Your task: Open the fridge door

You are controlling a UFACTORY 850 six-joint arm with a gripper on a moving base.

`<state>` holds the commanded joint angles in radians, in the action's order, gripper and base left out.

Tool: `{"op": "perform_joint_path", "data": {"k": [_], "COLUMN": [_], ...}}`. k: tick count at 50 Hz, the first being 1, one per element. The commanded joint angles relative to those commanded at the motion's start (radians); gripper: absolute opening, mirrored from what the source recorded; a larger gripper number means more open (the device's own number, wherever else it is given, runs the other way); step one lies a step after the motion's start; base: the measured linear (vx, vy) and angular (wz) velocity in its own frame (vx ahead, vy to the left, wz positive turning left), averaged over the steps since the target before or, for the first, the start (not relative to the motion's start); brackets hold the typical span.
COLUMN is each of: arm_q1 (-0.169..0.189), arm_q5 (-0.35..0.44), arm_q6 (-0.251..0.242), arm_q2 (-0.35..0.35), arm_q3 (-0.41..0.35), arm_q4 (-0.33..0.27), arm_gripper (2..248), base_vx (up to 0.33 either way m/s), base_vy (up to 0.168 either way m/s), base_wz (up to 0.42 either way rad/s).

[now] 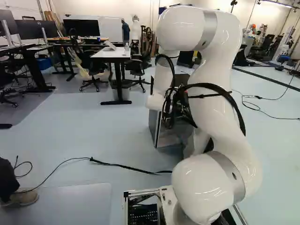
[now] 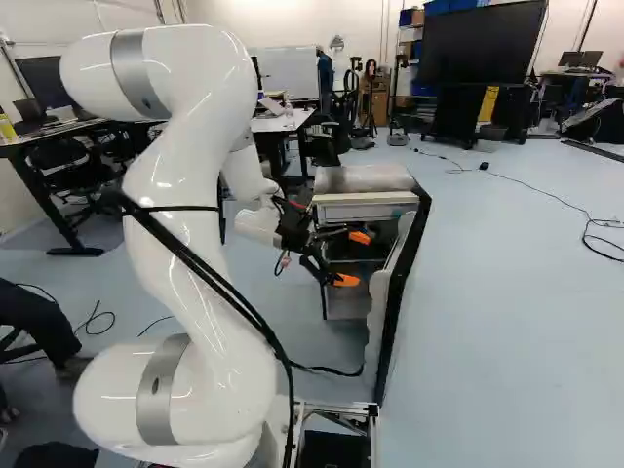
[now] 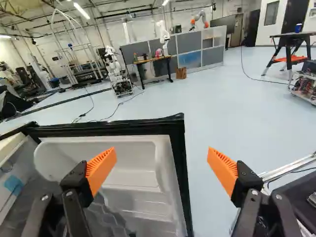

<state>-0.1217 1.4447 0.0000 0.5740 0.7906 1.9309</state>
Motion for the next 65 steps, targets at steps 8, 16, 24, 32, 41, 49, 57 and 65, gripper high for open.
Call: {"op": "perform_joint_path", "data": {"k": [8, 16, 24, 32, 41, 49, 57, 65], "arm_q1": [0.049, 0.094, 0.138, 0.181, 0.227, 0.267, 0.306, 0.344], "arm_q5": [-0.001, -0.008, -0.018, -0.032, -0.060, -0.100, -0.143, -0.179], "arm_q6": [0.000, 0.000, 0.000, 0.000, 0.000, 0.000, 0.000, 0.000], "arm_q2": [0.015, 0.028, 0.041, 0.055, 0.071, 0.086, 0.100, 0.115], "arm_q3": [0.042, 0.075, 0.108, 0.142, 0.182, 0.217, 0.251, 0.286], "arm_q4": [0.000, 0.000, 0.000, 0.003, 0.018, 0.046, 0.076, 0.103], "arm_gripper": [247, 247, 247, 247, 247, 247, 247, 247], "base_vx": [0.000, 0.000, 0.000, 0.000, 0.000, 0.000, 0.000, 0.000], "base_vy": [0.000, 0.000, 0.000, 0.000, 0.000, 0.000, 0.000, 0.000], "base_wz": [0.000, 0.000, 0.000, 0.000, 0.000, 0.000, 0.000, 0.000]}}
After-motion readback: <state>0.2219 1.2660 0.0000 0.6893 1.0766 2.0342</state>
